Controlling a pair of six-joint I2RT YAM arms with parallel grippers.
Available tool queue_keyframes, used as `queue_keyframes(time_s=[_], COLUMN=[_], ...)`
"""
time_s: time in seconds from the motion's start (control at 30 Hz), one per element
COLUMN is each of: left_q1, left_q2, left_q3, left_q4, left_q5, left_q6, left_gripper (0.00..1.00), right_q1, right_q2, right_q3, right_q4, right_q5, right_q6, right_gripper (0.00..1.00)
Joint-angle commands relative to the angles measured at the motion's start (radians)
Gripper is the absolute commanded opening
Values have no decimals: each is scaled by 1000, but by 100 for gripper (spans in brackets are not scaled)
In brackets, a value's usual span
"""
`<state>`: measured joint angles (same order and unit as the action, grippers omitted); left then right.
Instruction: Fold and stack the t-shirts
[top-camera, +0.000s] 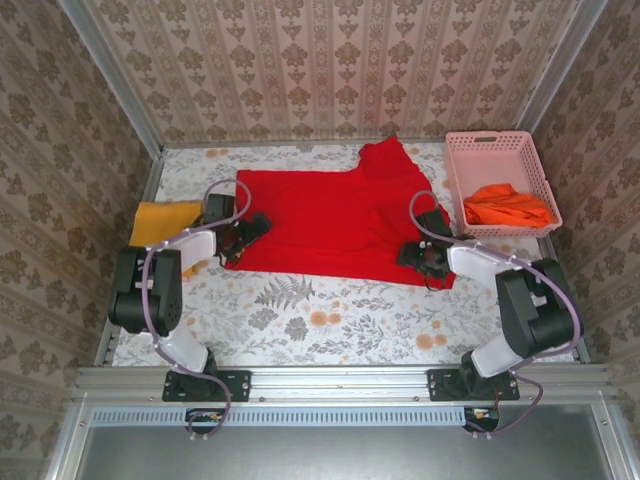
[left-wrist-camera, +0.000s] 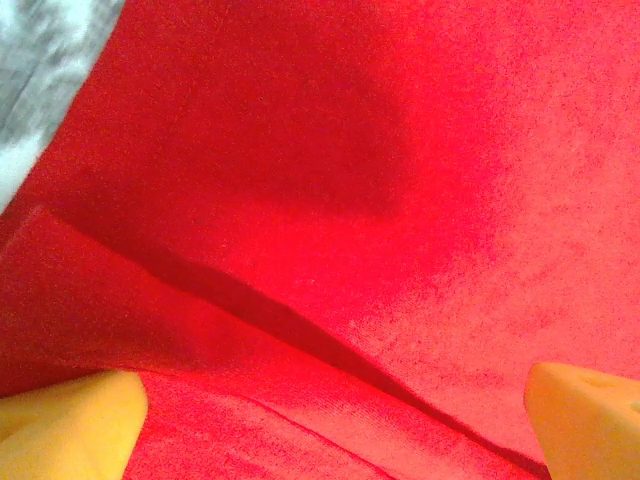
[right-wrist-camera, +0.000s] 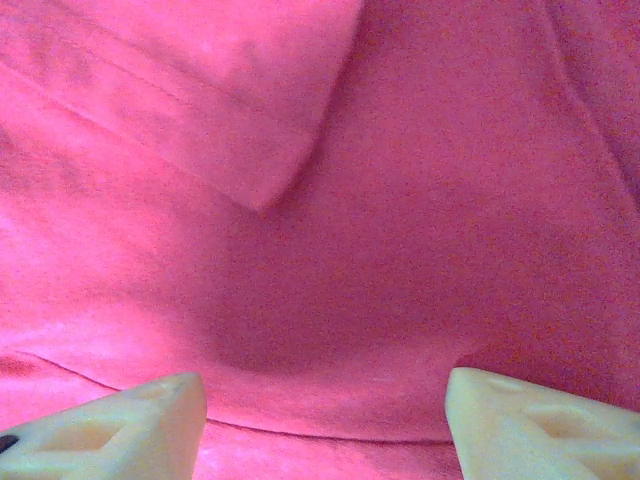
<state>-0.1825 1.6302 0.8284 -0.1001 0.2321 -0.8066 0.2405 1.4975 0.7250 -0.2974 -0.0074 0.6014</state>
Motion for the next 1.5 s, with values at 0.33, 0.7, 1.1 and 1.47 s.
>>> queue_keyframes(time_s=[0.33,0.7,1.1,1.47], left_q1=[-49,-40,-6,34], left_q2=[-210,-143,-59,123], left_q3=[-151,-95,63,308], left_q4=[-243,-196,-188,-215], left_q5=[-32,-64,-41,-86], left_q6=[-176,-278,-305,-238], left_gripper=[99,96,96,96], right_q1=[57,350,300,27], right_q2=[-333,-187,-19,312], right_q3=[-63,71,175,521], right_q4=[-206,-16,-36,-95], right_q5=[56,146,288,172], right_q6=[-66,-301,-291,-237], right_gripper=[66,69,67,64])
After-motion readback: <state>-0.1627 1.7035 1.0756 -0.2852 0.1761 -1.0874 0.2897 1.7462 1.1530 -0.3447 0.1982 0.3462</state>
